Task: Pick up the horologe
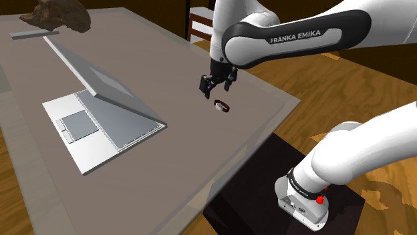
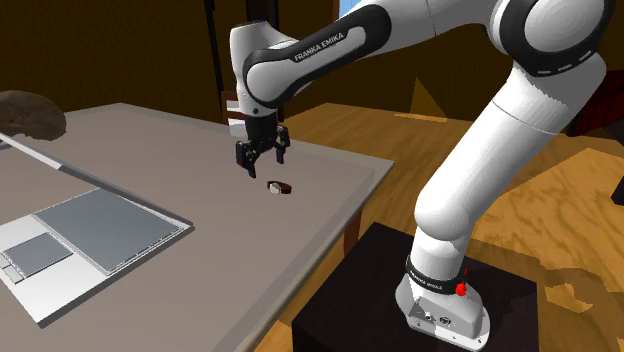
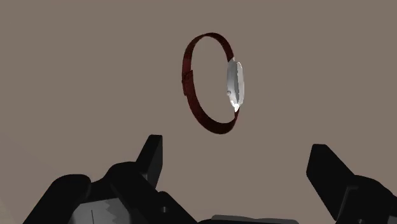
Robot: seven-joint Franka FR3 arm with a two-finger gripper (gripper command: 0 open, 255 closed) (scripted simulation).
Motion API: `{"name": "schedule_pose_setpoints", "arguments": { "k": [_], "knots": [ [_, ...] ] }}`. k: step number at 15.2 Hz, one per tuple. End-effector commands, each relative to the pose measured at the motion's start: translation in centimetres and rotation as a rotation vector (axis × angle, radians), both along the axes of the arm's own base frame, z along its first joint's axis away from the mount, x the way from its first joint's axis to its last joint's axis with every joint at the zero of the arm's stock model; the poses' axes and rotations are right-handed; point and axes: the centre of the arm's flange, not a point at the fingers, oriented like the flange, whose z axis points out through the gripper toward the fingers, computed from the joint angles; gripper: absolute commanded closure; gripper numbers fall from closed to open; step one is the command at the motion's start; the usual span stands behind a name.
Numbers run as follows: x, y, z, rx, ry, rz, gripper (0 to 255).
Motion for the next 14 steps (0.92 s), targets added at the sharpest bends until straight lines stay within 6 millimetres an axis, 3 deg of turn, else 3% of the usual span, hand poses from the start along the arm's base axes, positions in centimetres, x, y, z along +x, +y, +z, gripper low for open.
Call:
{"name": "schedule_pose_setpoints", "arguments": {
  "k": [1, 5, 7, 8, 14],
  "knots": [
    [0.1, 0.1, -1.1, 0.000, 0.000, -0.002, 0],
    [0.1, 0.1, -3.5, 0.000, 0.000, -0.002, 0],
    [0.1, 0.1, -3.5, 0.000, 0.000, -0.002, 0],
    [0.0, 0.1, -3.5, 0.000, 0.000, -0.002, 255],
    [0.0, 0.1, -3.5, 0.000, 0.000, -0.002, 255]
  ]
}}
